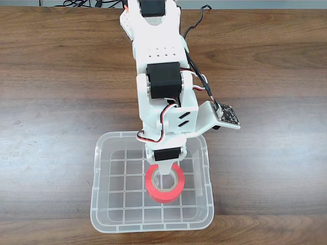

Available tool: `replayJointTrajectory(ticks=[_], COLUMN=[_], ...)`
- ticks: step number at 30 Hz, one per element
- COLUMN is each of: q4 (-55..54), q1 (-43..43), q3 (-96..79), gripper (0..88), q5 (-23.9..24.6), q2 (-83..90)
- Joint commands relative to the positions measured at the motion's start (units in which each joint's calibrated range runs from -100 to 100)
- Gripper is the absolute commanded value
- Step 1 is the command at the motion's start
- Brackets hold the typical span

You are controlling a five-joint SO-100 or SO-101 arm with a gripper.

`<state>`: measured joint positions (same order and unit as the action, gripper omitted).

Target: Grab the tape and place it in the box.

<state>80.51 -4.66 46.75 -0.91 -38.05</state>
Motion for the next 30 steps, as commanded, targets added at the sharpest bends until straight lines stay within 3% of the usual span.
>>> replayJointTrajectory(ticks=[1, 26, 30], q4=[-1.6, 2.5, 7.7], q1=[0.6, 1.5, 1.2], q3=[5.9, 6.0, 6.0], gripper=[12.5, 12.1, 1.3], q5=[-0.1, -0.2, -0.1], q2=[2.5, 8.4, 11.9])
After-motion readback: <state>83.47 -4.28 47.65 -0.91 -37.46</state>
